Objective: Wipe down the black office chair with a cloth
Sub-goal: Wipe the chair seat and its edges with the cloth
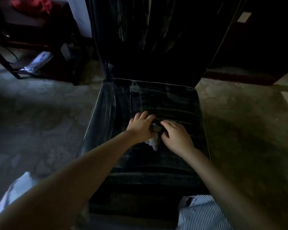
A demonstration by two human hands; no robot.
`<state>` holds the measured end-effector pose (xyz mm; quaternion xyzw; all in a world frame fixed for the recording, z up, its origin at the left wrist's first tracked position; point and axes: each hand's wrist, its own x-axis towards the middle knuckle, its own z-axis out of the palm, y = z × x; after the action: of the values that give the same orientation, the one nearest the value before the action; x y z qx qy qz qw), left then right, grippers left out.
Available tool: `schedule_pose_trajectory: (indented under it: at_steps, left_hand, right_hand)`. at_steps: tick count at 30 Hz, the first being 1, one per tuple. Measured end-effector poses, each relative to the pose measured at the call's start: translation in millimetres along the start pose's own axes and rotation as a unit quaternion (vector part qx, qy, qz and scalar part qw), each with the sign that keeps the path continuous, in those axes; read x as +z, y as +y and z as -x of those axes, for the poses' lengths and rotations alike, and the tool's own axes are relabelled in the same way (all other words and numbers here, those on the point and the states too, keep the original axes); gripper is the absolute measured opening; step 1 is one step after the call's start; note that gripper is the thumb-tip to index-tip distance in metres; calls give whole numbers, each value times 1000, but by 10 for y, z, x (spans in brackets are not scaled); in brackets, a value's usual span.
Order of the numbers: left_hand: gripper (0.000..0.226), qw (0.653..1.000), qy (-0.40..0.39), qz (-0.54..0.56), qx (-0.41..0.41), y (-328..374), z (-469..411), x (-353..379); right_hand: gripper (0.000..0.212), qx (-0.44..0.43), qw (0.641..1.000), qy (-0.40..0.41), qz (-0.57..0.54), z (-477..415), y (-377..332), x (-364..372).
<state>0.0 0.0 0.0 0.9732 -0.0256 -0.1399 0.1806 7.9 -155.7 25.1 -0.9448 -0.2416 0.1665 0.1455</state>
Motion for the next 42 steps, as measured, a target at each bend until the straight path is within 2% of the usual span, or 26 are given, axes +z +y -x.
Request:
schedule_pose_trajectory:
  at_steps: [3,6,9,11,12,14,15,17,18,19,21,26,31,36,40,42]
  left_hand:
    - [85,997,-49,-50,-41,11,-37,188]
    - [78,993,-75,-77,-47,38,-54,289]
    - [59,997,-28,23,-61,51,-39,235]
    - [39,988,30,113,-106,8,40,162]
    - [29,970,53,193,-141,-56,96,146]
    - [18,912,74,343,-212,-207,260,145]
    - [18,907,75,348,-227,-287,383,162]
    - [23,952,60,197,-225,-442,634,253]
    - [24,964,60,134,-223,-514,736,337]
    - [25,964,61,121,-227,-556,806,385]
    - [27,956,75,155,-236,-587,838,465]
    - [39,950,98,146,-256,-481,751,567]
    - [40,957,122,114,-238,-370,862,686]
    - [46,960,117,116,-226,-255,930,770]
    - [46,954,92,174,-224,-187,945,762]
    - [44,959,80,193,-192,-163,971,755]
  right_hand:
    - [49,27,1000,11,-13,3,85,154]
    - [48,27,999,1,-17,57,113,308]
    - [41,28,1000,-1,-14,108,89,395]
    - [37,35,999,-6,1,155,33,483]
    - [41,36,999,-8,8,188,-10,539]
    - [49,35,999,-25,23,245,-103,666]
    - [52,35,998,-44,33,274,-155,734]
    - [61,40,993,-91,63,294,-232,856]
    - [65,44,990,-107,77,304,-249,896]
    - [68,48,989,-110,85,300,-242,917]
    - [69,57,989,-106,85,298,-210,933]
    - [61,82,990,-100,53,371,-224,1012]
    - [68,115,987,-87,64,355,-316,1108]
    - [66,116,985,-74,102,382,-294,1209]
    - [63,103,986,-63,114,398,-111,1156]
    - [61,106,985,-67,121,399,-52,1115]
